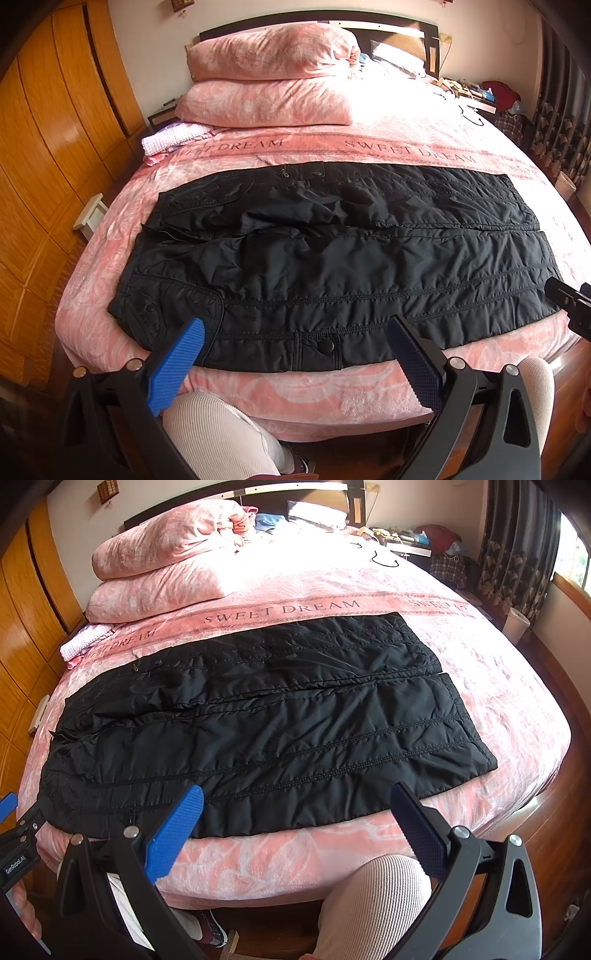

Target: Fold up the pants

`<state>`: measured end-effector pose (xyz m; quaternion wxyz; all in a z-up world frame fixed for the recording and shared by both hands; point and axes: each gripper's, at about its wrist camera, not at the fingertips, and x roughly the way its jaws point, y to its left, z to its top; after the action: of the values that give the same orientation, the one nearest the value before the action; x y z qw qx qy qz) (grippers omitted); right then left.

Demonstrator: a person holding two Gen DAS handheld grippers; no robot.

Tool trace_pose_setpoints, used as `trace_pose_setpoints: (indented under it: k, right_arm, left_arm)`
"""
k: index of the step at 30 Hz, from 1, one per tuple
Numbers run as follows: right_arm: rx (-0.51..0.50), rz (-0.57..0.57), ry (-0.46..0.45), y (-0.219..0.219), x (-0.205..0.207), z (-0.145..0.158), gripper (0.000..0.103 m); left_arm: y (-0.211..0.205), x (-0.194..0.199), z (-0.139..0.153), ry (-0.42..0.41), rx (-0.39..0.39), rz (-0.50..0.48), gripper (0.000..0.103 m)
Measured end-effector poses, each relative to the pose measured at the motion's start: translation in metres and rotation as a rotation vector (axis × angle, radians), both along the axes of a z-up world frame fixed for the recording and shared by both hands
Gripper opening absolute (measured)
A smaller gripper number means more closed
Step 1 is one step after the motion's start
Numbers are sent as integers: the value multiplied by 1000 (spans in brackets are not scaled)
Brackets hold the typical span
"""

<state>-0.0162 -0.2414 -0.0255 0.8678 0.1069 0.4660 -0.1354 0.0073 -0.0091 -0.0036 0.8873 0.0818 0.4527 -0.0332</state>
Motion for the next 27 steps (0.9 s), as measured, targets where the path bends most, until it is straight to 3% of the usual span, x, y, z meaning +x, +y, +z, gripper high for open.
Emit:
trace_pose_setpoints:
  k: [27]
  right_arm:
    - [6, -5, 14, -6, 6, -8, 101]
  left_arm:
    - [-1, 7, -5, 6, 5, -5, 99]
